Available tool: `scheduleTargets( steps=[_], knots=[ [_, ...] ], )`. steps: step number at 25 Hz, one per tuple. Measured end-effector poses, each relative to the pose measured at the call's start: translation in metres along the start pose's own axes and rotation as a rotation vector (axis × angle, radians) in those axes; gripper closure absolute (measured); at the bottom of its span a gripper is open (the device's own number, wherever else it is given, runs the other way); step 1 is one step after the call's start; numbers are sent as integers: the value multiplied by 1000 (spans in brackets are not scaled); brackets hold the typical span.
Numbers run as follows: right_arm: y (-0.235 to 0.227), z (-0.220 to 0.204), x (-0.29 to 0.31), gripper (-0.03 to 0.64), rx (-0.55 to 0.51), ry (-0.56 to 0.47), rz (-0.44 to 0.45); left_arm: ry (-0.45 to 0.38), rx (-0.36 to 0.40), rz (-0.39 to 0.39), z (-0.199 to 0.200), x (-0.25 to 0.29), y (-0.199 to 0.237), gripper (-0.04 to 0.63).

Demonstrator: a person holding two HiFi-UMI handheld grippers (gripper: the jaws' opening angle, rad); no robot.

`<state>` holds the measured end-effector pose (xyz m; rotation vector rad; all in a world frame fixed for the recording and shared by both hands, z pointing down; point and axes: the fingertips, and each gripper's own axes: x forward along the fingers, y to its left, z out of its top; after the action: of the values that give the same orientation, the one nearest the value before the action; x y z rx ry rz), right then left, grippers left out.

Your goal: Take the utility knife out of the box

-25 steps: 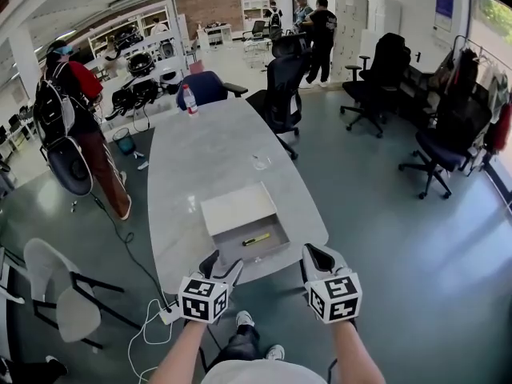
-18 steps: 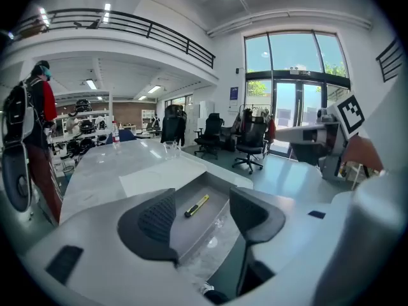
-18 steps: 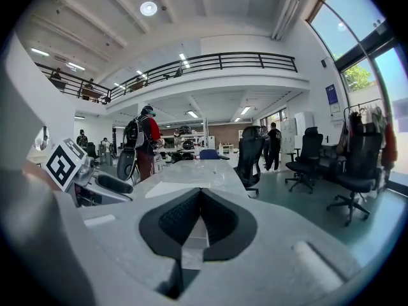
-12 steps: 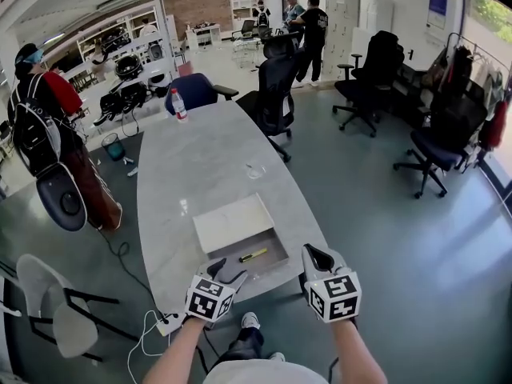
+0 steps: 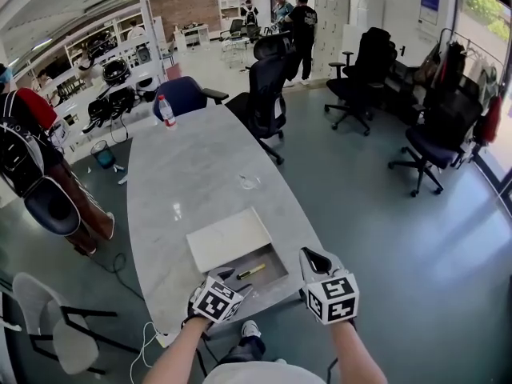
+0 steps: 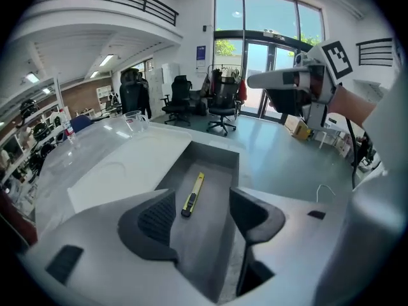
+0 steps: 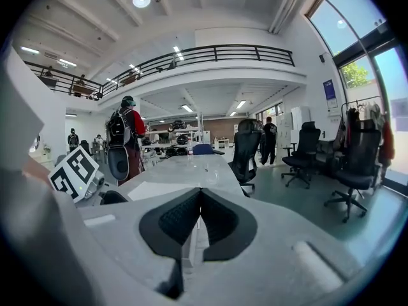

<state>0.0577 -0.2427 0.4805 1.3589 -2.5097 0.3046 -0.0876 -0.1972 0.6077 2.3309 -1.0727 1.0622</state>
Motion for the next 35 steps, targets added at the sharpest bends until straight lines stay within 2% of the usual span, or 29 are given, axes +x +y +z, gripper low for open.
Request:
scheduleTargets(
  steps=[16, 29, 35],
  knots=[
    [-24, -6, 31, 612, 28, 44, -34, 169, 111, -25, -2, 50, 8, 354],
    [-30, -14, 38, 612, 36, 78, -45, 271, 129, -65, -15, 68, 8, 356],
    [-39, -16, 40, 612, 42, 81, -62, 281, 120, -73, -18, 74, 11, 364]
  ],
)
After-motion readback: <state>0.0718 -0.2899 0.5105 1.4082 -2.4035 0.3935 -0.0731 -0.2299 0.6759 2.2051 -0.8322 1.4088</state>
